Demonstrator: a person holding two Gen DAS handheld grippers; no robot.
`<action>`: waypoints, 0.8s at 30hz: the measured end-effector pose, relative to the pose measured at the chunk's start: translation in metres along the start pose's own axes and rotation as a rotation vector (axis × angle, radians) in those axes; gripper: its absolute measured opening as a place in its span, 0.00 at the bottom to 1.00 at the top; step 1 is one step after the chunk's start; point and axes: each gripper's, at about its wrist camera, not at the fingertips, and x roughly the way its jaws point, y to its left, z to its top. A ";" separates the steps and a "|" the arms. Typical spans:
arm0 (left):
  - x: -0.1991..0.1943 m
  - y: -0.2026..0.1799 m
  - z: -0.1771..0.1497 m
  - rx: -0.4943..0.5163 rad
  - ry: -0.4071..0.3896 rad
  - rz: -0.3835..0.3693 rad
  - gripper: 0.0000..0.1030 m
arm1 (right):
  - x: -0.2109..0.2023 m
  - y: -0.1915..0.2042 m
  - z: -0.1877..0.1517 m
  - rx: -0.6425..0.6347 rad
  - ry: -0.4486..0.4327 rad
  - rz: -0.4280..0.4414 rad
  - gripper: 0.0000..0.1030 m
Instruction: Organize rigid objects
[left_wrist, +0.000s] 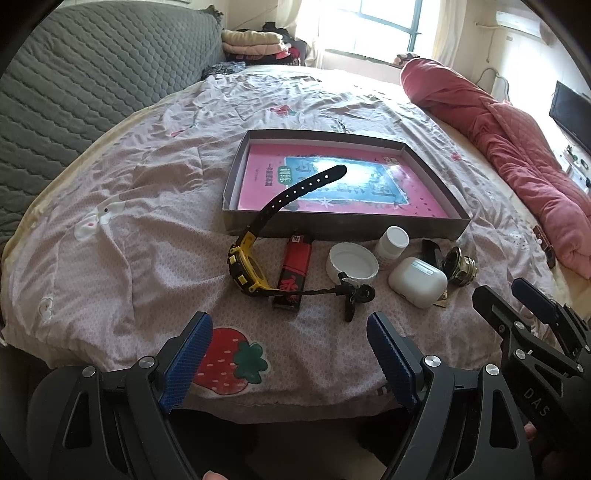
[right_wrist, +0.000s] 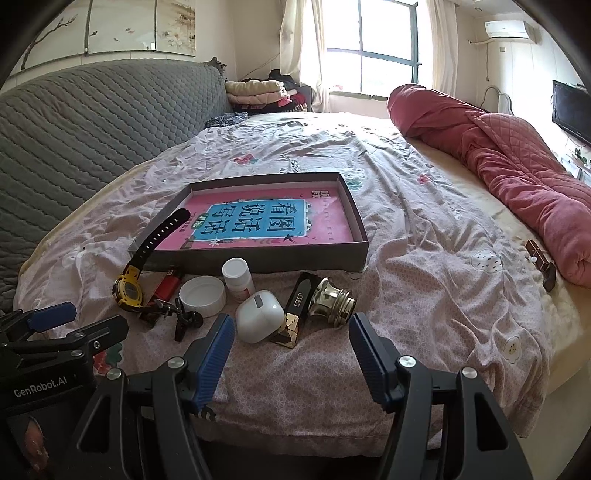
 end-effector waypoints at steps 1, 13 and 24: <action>0.000 0.000 0.000 0.001 -0.002 0.001 0.84 | 0.000 0.000 0.000 0.000 0.000 0.002 0.62; -0.001 0.001 0.002 -0.001 -0.007 0.003 0.84 | 0.000 0.000 0.000 -0.001 -0.002 0.002 0.62; -0.001 0.001 0.001 -0.001 -0.007 0.004 0.84 | 0.000 -0.001 0.000 -0.004 -0.002 0.000 0.62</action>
